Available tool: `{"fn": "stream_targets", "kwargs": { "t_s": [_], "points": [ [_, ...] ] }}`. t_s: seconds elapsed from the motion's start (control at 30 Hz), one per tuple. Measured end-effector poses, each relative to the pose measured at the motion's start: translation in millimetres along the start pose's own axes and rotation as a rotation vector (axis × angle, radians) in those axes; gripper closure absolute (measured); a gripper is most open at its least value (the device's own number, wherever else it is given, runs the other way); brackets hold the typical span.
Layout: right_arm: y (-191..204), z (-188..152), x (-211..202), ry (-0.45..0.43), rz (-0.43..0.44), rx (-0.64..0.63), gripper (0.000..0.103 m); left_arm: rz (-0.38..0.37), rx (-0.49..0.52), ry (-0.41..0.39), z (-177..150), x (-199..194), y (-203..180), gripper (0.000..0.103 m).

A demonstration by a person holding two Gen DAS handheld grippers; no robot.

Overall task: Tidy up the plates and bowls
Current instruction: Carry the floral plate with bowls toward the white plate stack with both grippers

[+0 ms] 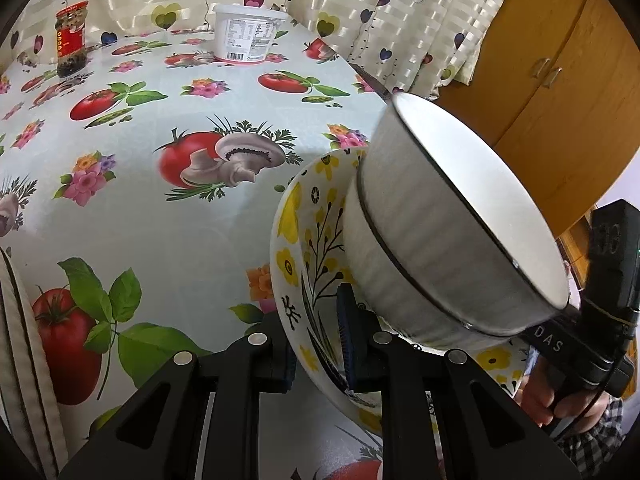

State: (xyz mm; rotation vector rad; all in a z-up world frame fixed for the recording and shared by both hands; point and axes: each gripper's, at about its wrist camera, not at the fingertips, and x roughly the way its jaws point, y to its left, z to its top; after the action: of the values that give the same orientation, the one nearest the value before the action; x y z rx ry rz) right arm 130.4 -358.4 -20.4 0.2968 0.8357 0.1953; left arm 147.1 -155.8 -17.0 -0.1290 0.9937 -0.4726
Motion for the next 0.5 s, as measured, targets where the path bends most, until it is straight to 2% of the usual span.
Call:
{"fn": "stream_targets", "kwargs": {
  "t_s": [0.1, 0.5],
  "points": [
    [10.1, -6.3, -0.9, -0.029, -0.061, -0.031, 0.086, 0.013, 0.007, 0.0, -0.6, -0.7, -1.5, 0.085],
    [7.1, -3.5, -2.8, -0.038, -0.062, -0.03, 0.087, 0.005, -0.002, 0.008, -2.6, -3.0, 0.8, 0.085]
  ]
}}
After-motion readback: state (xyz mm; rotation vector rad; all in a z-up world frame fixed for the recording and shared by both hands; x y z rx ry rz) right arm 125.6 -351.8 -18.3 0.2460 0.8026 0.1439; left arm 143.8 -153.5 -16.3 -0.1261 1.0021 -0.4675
